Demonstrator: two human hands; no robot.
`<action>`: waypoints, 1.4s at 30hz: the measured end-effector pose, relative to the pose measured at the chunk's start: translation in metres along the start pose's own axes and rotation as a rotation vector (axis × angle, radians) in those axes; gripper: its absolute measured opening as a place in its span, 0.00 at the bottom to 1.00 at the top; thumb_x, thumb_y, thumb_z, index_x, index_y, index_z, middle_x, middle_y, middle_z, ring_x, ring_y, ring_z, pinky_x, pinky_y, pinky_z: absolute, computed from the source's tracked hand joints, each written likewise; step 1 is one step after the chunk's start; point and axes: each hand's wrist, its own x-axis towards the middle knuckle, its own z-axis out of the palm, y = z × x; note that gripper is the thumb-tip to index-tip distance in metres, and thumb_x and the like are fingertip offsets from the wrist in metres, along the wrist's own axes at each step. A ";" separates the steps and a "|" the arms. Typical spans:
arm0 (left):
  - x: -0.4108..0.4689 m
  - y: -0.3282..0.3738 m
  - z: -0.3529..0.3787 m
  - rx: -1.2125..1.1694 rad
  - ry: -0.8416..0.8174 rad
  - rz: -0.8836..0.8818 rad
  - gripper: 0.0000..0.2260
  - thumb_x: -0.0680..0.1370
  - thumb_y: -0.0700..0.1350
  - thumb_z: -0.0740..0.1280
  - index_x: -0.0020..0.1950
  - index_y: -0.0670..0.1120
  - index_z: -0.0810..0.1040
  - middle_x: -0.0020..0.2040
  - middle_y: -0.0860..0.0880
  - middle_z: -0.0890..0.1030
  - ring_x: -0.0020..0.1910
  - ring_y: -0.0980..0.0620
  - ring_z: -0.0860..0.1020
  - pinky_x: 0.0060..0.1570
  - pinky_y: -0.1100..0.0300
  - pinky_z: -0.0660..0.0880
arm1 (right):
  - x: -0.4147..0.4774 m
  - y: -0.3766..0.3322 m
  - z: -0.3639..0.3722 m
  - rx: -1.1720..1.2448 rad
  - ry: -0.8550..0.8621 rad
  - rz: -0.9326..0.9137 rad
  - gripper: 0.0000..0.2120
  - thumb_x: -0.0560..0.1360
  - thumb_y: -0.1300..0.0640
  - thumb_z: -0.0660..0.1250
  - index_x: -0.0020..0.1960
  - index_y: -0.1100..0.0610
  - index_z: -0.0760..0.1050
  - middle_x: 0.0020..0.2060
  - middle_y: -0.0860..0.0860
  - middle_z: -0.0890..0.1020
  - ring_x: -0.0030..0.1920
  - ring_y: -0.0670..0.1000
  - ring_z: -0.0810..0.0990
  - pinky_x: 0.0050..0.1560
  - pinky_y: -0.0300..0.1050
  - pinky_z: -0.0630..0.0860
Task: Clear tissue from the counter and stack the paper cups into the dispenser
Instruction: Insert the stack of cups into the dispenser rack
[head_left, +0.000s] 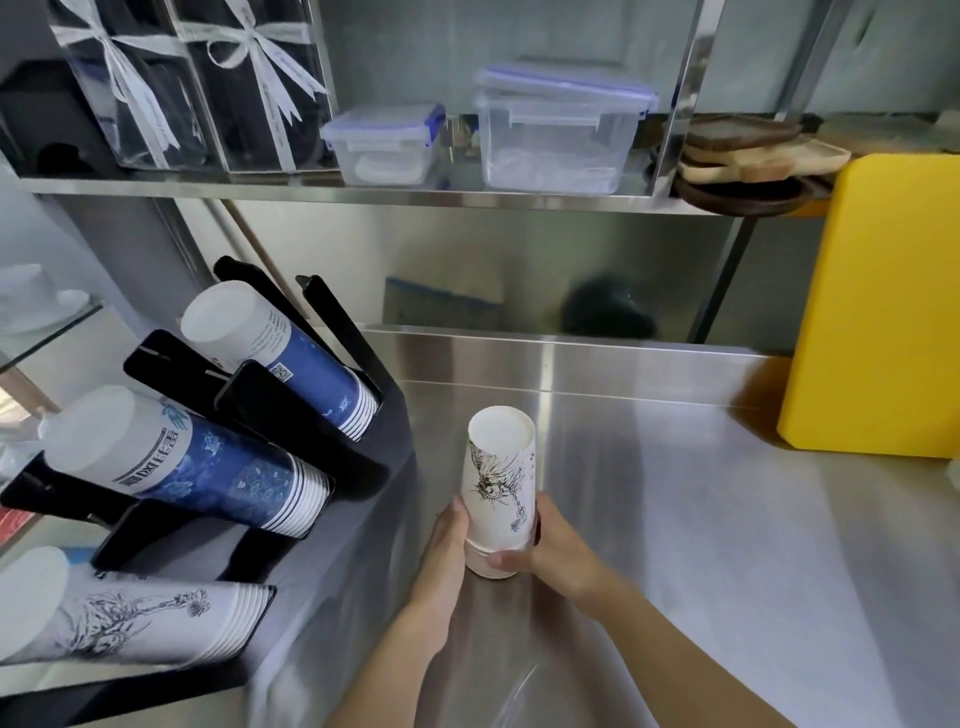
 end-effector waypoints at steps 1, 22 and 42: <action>-0.003 0.002 -0.001 -0.032 -0.021 0.001 0.17 0.78 0.62 0.55 0.61 0.56 0.74 0.64 0.53 0.77 0.62 0.54 0.74 0.68 0.51 0.66 | -0.002 -0.001 0.001 0.004 0.019 0.004 0.26 0.62 0.66 0.76 0.50 0.44 0.72 0.48 0.38 0.80 0.49 0.34 0.78 0.43 0.26 0.73; -0.177 0.131 -0.113 -0.048 0.243 0.563 0.05 0.76 0.57 0.61 0.45 0.61 0.76 0.51 0.49 0.82 0.53 0.45 0.80 0.58 0.44 0.75 | -0.090 -0.174 0.113 0.041 -0.020 -0.508 0.26 0.60 0.72 0.75 0.45 0.45 0.71 0.41 0.36 0.82 0.41 0.30 0.79 0.38 0.22 0.72; -0.202 0.123 -0.266 -0.126 0.109 0.467 0.21 0.73 0.67 0.56 0.52 0.58 0.82 0.52 0.57 0.84 0.55 0.56 0.80 0.58 0.56 0.72 | -0.067 -0.197 0.274 -0.273 -0.076 -0.368 0.35 0.62 0.61 0.77 0.64 0.56 0.63 0.59 0.52 0.77 0.59 0.51 0.75 0.63 0.52 0.72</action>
